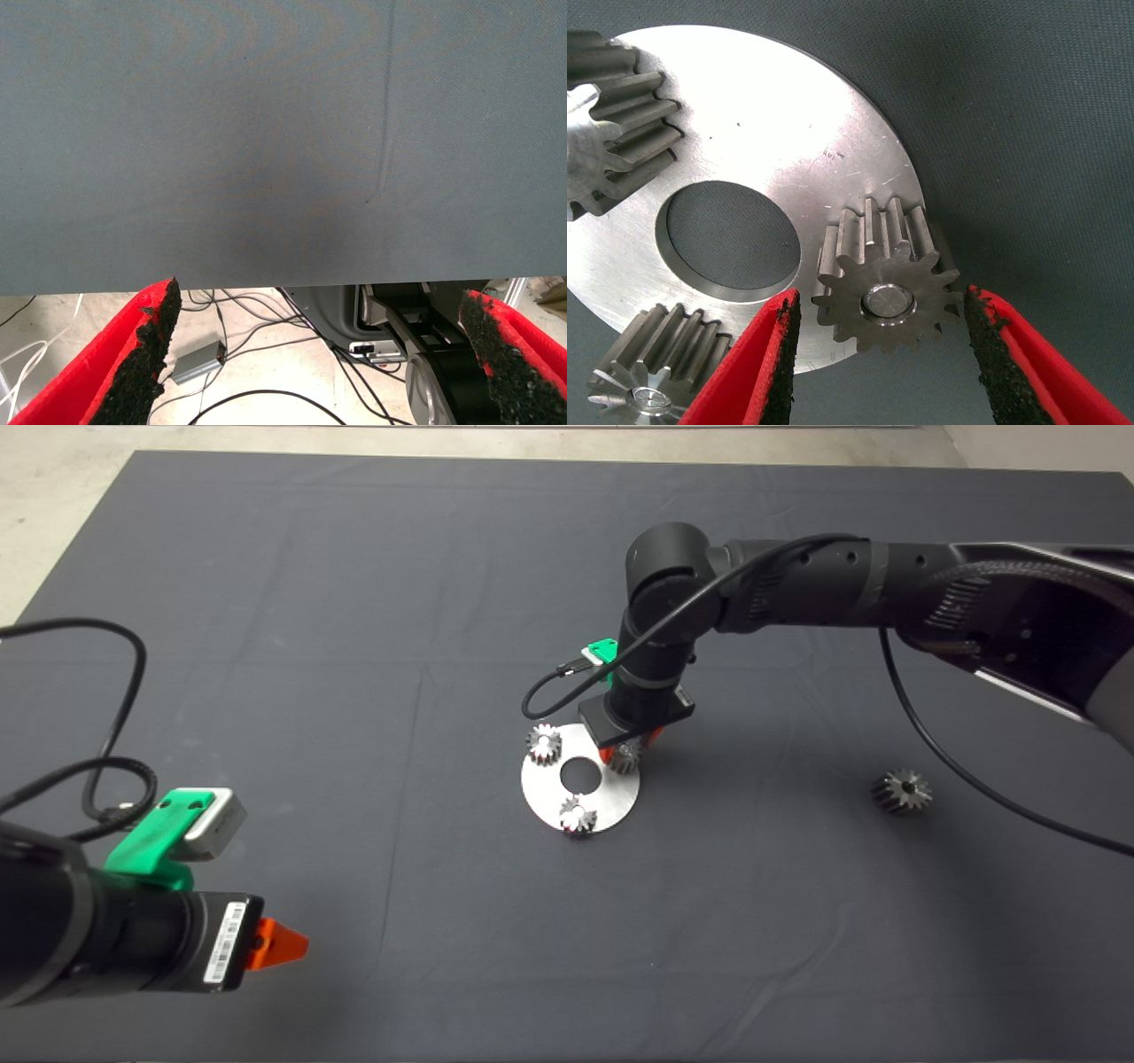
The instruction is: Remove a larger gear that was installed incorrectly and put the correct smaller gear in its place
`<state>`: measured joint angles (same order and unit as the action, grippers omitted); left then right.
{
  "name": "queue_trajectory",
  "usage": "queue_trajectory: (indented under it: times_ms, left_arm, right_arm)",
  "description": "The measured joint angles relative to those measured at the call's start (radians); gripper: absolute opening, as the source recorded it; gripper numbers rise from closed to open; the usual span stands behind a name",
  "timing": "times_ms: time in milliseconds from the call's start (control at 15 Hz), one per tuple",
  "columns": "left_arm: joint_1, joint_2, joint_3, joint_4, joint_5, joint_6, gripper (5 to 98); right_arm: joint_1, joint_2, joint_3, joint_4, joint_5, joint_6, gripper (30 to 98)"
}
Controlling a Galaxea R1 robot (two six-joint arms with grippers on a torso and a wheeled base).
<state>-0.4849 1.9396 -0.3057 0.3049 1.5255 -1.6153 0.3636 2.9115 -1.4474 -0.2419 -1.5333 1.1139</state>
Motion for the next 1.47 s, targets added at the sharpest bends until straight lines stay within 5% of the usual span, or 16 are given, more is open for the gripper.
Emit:
queue_trajectory:
  times_ms: [200, 400, 867, 1267, 1467]
  left_arm:
    - [0.0, 0.0, 0.0, 0.002, 0.0, 0.0, 79.4]
    - [0.0, 0.0, 0.0, 0.003, 0.0, 0.001, 79.4]
    - [0.0, -0.011, 0.0, 0.003, 0.0, 0.001, 79.4]
    - [0.025, -0.043, 0.0, 0.003, 0.0, 0.004, 79.4]
    - [0.028, -0.081, 0.0, 0.003, -0.001, 0.039, 79.4]
  right_arm:
    - [0.014, -0.011, 0.006, 0.0, 0.003, 0.0, 56.7]
    - [0.1, -0.05, 0.113, 0.0, 0.001, 0.016, 63.8]
    - [0.218, -0.17, 0.425, -0.001, 0.002, 0.172, 75.5]
    - [0.257, -0.345, 0.744, -0.001, 0.002, 0.311, 88.5]
    - [0.261, -0.432, 0.906, -0.005, 0.0, 0.427, 88.5]
